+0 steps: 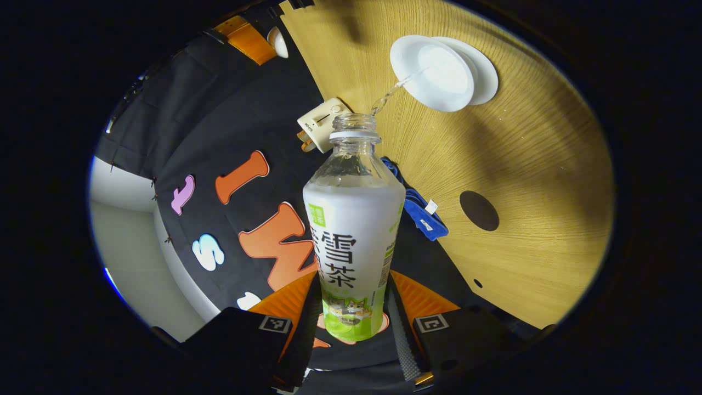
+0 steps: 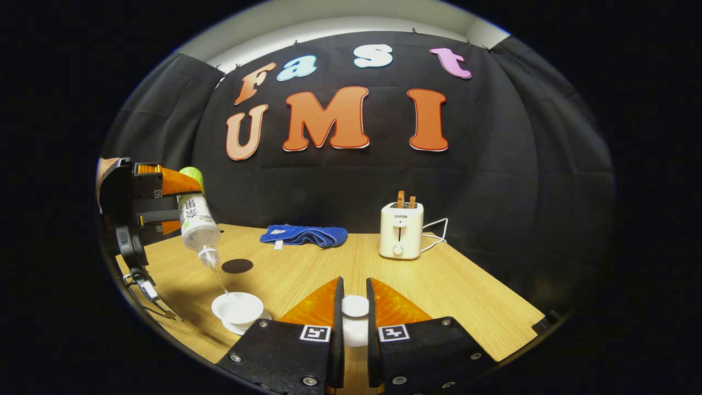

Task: Open the teacup lid with one hand, grasp the water bottle and pour water into the teacup with the other hand; after pouring, place the water bottle on the coaster and then close the teacup lid.

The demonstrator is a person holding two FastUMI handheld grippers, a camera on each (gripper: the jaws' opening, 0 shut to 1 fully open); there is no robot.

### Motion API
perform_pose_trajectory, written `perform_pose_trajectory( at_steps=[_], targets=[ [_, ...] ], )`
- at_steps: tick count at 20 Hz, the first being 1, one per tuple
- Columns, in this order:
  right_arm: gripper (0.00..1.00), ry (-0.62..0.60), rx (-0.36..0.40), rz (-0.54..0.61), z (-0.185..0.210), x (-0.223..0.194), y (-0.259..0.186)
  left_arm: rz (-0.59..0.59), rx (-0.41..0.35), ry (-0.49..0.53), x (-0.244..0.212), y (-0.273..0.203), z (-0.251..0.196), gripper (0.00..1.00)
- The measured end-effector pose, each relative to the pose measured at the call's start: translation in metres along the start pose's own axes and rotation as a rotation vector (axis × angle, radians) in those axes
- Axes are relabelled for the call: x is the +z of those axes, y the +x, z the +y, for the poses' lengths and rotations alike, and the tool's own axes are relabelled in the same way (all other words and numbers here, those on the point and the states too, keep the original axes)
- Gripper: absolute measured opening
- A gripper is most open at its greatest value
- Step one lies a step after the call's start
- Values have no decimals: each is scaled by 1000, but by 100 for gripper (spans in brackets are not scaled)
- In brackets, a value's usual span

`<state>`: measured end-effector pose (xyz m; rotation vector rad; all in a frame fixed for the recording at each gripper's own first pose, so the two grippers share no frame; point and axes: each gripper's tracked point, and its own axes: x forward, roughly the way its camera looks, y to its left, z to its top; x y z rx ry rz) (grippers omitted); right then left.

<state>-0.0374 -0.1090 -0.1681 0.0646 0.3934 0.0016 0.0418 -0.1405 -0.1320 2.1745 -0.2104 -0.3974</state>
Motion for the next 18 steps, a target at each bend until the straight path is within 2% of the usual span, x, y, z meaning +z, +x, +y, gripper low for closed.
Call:
perform_pose_trajectory(
  at_steps=[6,11,12,14,17,18],
  targets=[
    [17,-9,6,3,5,-1,0,-20,-3,8,15,-2,-8,65],
    [17,-12,13,7,10,-3,0,-67,-55,-40,46,-1,-37,64],
    [17,-11,18,8,12,-4,0,-82,-67,-52,53,0,-42,68],
    [17,-9,26,11,14,-4,-2,-100,-97,-114,60,0,-51,64],
    [17,-2,29,8,15,-3,-1,-120,-129,-249,65,1,-63,67],
    [17,6,29,9,16,-2,-1,-120,-148,-307,66,1,-70,64]
  ],
)
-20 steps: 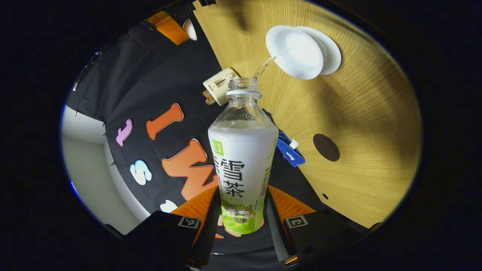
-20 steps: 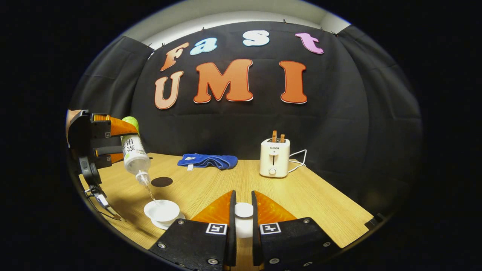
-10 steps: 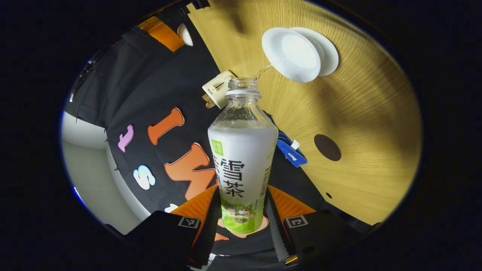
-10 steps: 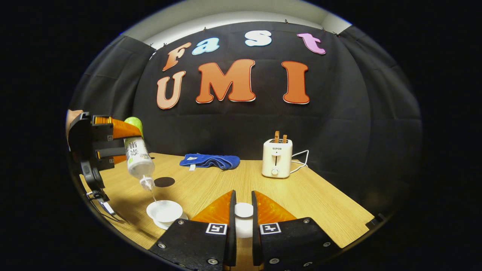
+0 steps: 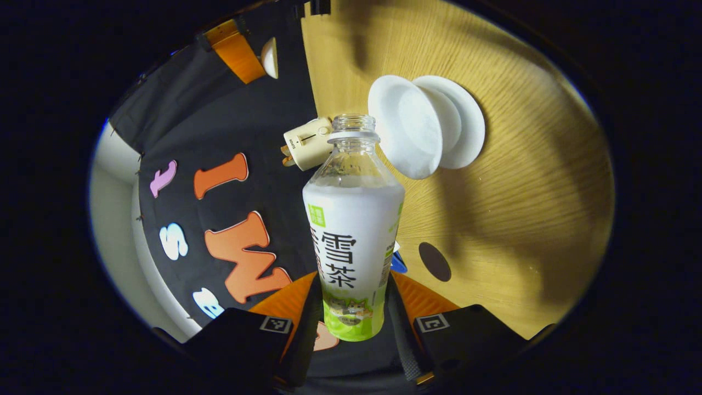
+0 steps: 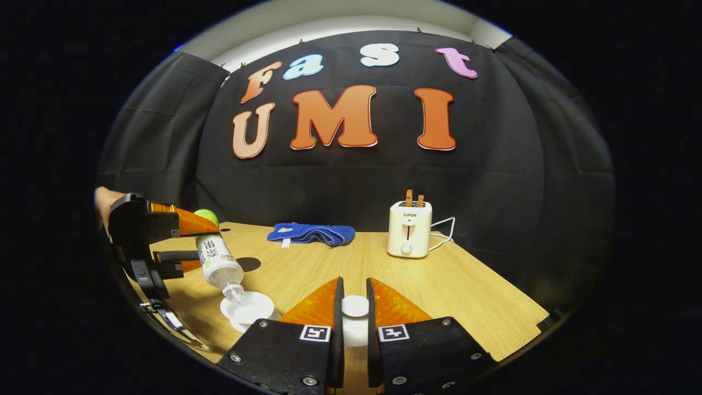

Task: Open the teacup lid with one hand, grasp the water bottle and pour water into the teacup with the other hand; after pouring, place the water bottle on the coaster and then close the teacup lid.

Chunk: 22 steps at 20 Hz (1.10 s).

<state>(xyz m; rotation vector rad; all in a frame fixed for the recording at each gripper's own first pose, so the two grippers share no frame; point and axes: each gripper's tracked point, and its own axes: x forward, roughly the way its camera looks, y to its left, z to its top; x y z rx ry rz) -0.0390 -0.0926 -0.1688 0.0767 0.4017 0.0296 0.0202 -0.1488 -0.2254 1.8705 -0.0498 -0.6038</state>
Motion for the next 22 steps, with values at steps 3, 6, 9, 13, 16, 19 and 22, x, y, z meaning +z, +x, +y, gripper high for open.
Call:
perform_pose_trajectory(
  at_steps=[3,6,9,13,16,19,22],
  targets=[
    [17,15,4,0,2,1,2,15,7,-216,-11,-7,-6,67],
    [17,26,16,2,10,3,5,-13,32,-468,-15,-15,0,67],
    [17,23,35,-4,23,6,8,-53,31,-756,-23,-25,7,67],
    [17,4,81,-3,51,9,11,-83,57,-1082,-47,-27,31,67],
    [17,-19,114,-11,72,14,13,-127,90,-1293,-65,-20,65,68],
    [17,-32,136,-11,86,17,14,-182,121,-1510,-79,-8,92,67],
    [17,-26,149,-10,95,18,17,-231,140,-1704,-89,-6,96,67]
  ],
)
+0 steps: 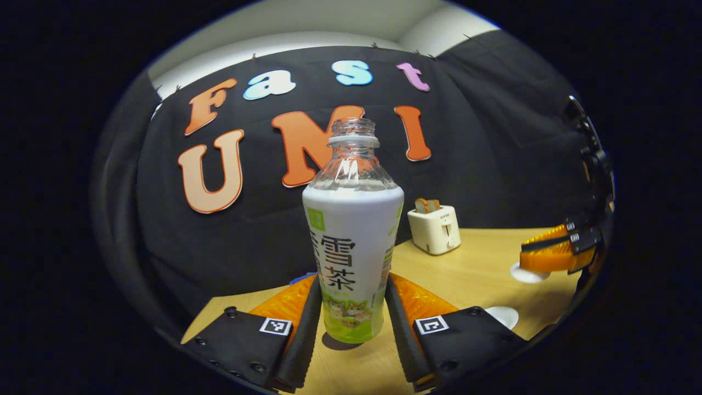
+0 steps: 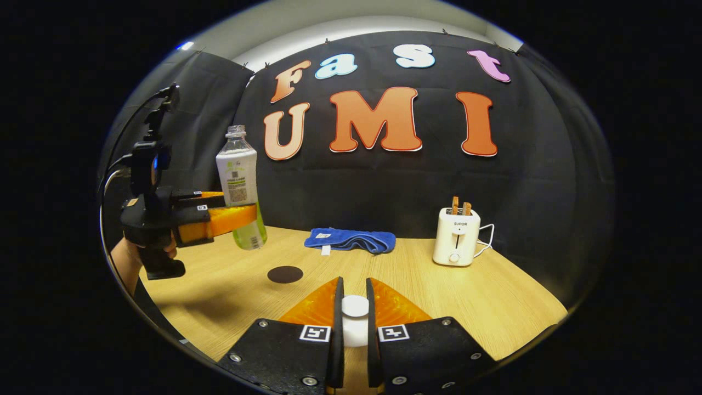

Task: Open the teacup lid with one hand, grasp the water bottle and pour water into the teacup with the other hand; after pouring, place the water bottle on the coaster and then close the teacup lid.

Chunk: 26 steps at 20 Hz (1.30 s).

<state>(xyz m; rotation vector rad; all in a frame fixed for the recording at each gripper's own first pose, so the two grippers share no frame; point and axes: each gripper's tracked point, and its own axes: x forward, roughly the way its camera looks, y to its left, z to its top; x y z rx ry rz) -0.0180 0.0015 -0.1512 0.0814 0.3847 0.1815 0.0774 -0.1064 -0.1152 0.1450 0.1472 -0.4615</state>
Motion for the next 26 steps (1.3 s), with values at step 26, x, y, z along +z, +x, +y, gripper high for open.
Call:
perform_pose_trajectory(
  at_steps=[26],
  targets=[
    [17,6,4,24,-8,-9,14,277,116,-255,-151,98,48,67]
  ],
)
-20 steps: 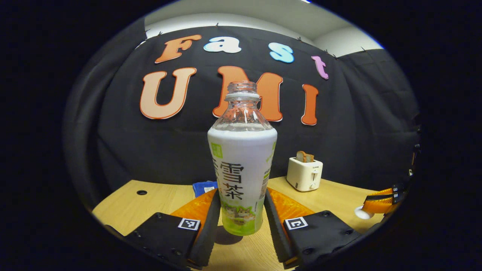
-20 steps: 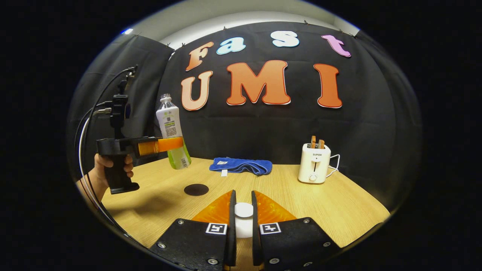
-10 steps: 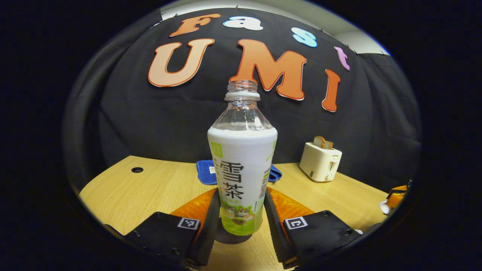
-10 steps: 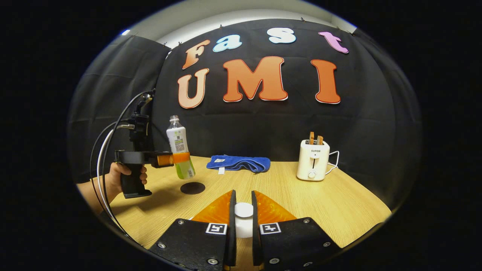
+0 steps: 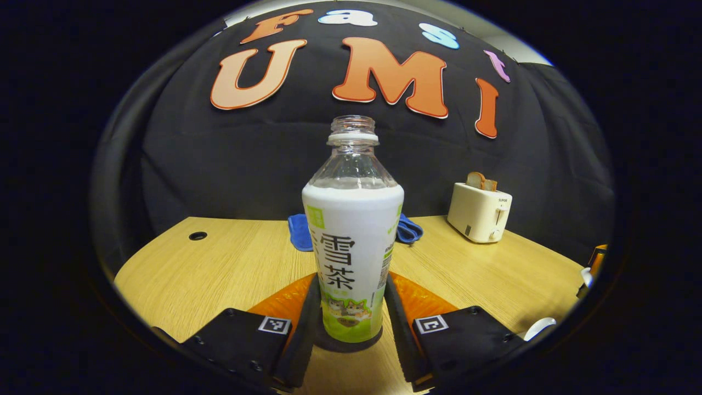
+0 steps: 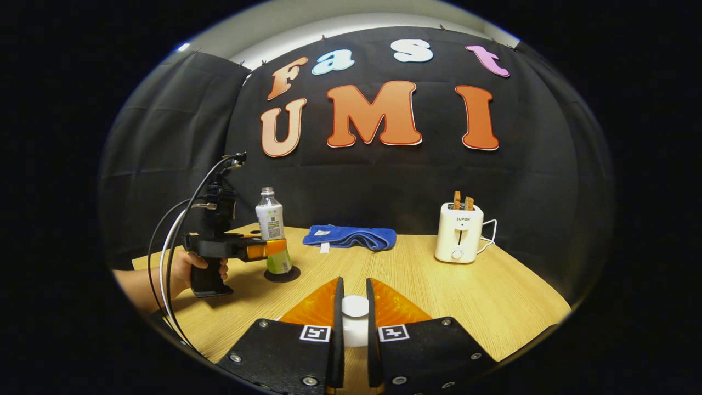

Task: Open the teacup lid with one hand, grasp the water bottle and pour water into the teacup with the other hand; after pouring, place the water bottle on the coaster and then close the teacup lid.

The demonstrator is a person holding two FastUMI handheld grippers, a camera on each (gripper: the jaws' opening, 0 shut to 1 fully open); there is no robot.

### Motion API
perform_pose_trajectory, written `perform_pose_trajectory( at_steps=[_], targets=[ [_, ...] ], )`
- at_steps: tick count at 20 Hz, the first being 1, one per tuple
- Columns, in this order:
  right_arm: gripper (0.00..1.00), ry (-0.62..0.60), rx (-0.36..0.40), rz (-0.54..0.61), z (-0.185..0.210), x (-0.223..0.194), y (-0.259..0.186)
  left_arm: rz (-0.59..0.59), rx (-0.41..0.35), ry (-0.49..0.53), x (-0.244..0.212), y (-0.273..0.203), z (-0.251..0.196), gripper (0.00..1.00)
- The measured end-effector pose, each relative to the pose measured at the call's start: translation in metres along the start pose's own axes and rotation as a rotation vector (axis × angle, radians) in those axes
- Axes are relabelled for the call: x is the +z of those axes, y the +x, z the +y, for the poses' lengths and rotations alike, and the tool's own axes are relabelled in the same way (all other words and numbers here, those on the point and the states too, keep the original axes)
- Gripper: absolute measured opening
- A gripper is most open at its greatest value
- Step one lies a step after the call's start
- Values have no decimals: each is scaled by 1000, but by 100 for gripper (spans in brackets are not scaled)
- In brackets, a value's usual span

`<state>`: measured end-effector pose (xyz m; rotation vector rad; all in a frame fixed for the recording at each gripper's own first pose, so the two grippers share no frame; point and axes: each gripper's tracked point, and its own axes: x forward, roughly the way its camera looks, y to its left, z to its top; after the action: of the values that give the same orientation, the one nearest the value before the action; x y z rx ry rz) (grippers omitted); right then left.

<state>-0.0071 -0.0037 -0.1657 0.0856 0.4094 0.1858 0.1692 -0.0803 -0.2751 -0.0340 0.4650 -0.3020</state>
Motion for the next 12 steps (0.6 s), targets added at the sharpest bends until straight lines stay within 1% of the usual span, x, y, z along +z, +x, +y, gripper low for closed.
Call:
perform_pose_trajectory(
  at_steps=[1,4,6,7,8,9,11,12],
  targets=[
    [17,-2,0,3,0,-1,0,2,4,3,-3,1,0,70],
    [17,-4,4,11,1,-3,-1,5,10,7,-7,7,0,65],
    [17,-3,7,14,3,-4,-1,24,10,20,-12,11,1,65],
    [17,-4,7,16,4,-4,-2,25,13,27,-13,12,2,70],
    [17,-7,8,18,4,-5,-2,10,10,26,-10,14,2,70],
    [17,-10,11,22,5,-6,-2,9,9,27,-10,14,0,65],
    [17,-15,12,26,7,-8,-2,20,19,27,-13,13,2,66],
    [17,-14,13,26,8,-8,-1,14,23,30,-12,15,2,68]
  ],
)
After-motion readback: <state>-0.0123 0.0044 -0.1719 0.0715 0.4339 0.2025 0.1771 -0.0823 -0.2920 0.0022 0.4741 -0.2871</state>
